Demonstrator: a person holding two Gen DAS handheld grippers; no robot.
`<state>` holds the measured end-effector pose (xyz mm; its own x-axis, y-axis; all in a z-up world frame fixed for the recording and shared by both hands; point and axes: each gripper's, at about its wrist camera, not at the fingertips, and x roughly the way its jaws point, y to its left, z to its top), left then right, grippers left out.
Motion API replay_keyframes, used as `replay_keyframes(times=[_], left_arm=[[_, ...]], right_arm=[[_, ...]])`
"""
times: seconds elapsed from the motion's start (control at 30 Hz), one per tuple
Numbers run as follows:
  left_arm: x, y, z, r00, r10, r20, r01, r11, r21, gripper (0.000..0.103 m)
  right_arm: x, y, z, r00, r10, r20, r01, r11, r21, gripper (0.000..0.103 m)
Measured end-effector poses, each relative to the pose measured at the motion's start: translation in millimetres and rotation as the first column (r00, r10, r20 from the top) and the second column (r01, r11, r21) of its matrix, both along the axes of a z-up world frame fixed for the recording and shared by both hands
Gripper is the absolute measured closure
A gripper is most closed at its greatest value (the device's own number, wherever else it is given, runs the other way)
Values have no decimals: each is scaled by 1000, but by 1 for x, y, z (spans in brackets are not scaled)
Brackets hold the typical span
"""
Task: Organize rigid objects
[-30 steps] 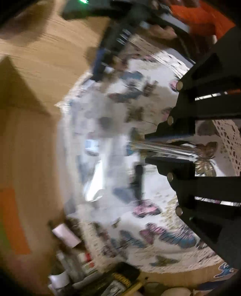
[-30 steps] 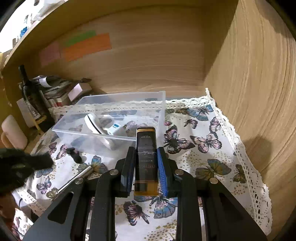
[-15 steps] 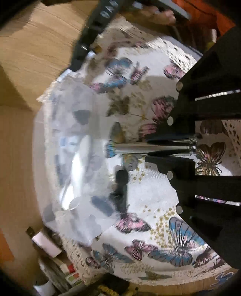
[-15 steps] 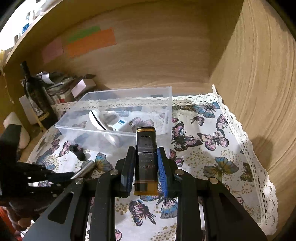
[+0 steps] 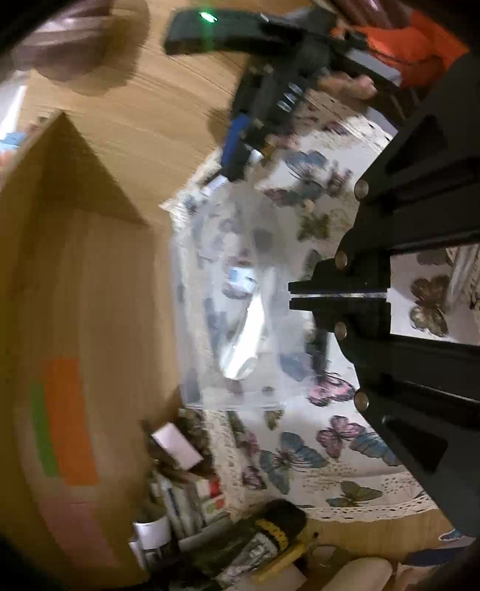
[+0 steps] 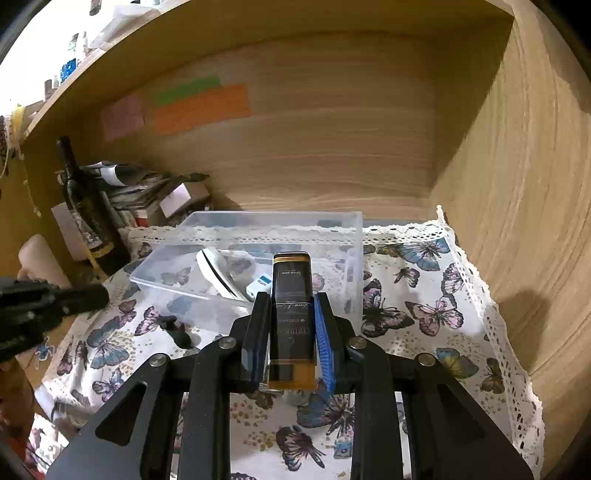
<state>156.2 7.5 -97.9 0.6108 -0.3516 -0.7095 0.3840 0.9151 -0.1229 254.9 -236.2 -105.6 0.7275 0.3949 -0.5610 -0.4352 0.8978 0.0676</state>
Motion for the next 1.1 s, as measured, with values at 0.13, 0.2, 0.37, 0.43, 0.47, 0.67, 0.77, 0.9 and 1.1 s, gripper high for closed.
replay_keyframes(times=[0.13,0.2,0.37,0.43,0.47,0.67,0.77,0.9,1.1], left_arm=[[10,-3,-40,993,34,-109,-29,999,43,101],[12,-2,-52,989,41,-139,-35,998,46,101],[13,1,-65,984,41,-172,-34,998,47,99],[12,1,-66,984,43,-172,-34,998,50,96],[12,2,-67,984,43,-173,-35,998,49,95],[11,4,-72,979,41,-199,-33,998,44,90],[8,3,-71,975,20,-222,-14,1000,25,83],[-11,2,-68,968,-58,-243,52,998,-32,56],[-36,-2,-80,927,-157,-341,131,987,-98,55]], right_arm=[[4,2,-5,1000,0,-22,0,1000,1,81],[4,4,-7,999,5,-33,-5,1000,3,81],[5,5,-10,999,5,-36,-5,1000,-4,81],[6,4,-10,999,5,-40,-5,1000,-1,81],[7,4,-11,999,4,-43,-4,1000,0,81],[7,6,-15,998,13,-56,-13,1000,1,81],[7,7,-15,998,15,-56,-15,1000,1,81],[7,7,-13,999,16,-51,-16,1000,1,81],[10,5,-12,999,12,-49,-12,1000,4,81]])
